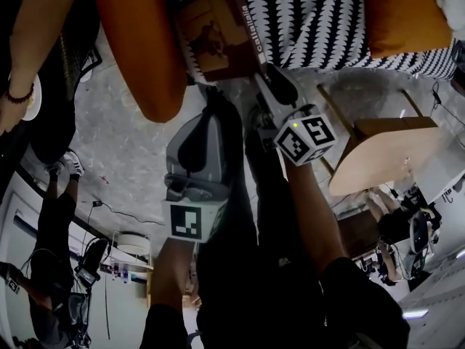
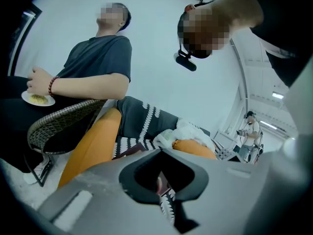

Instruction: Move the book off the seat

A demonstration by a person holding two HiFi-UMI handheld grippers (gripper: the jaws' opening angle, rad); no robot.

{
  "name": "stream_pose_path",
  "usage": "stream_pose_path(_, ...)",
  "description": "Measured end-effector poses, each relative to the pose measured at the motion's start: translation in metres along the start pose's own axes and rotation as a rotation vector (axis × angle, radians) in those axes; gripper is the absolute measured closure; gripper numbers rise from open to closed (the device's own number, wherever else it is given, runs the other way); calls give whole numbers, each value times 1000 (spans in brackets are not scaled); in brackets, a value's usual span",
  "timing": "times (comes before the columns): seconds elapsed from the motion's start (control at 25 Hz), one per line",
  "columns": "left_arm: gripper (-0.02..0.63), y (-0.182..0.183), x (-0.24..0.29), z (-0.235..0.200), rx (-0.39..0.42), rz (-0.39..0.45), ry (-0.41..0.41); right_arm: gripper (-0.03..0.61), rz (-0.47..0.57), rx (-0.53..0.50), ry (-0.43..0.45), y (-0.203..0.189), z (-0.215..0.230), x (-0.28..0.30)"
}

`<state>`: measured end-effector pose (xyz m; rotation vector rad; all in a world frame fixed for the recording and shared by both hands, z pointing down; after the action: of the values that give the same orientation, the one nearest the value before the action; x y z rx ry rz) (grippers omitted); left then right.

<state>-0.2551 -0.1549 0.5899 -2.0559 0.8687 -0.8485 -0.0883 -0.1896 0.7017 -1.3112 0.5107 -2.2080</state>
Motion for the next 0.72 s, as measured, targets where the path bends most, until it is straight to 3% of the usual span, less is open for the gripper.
stream_pose_path(0.72, 609, 14, -24, 23, 15, 18, -18, 437, 22, -56, -70, 10, -14, -56)
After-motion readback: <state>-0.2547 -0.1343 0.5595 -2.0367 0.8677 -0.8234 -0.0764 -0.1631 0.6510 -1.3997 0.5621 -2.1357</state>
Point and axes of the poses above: the fingertips, and each gripper's own axes: x forward along the fingers, z to its right, y out of its top, the point moved 6 cm from there along -x, backward along the fingers, and after that the axes turned 11 degrees about -y, right-handed, at the moved point
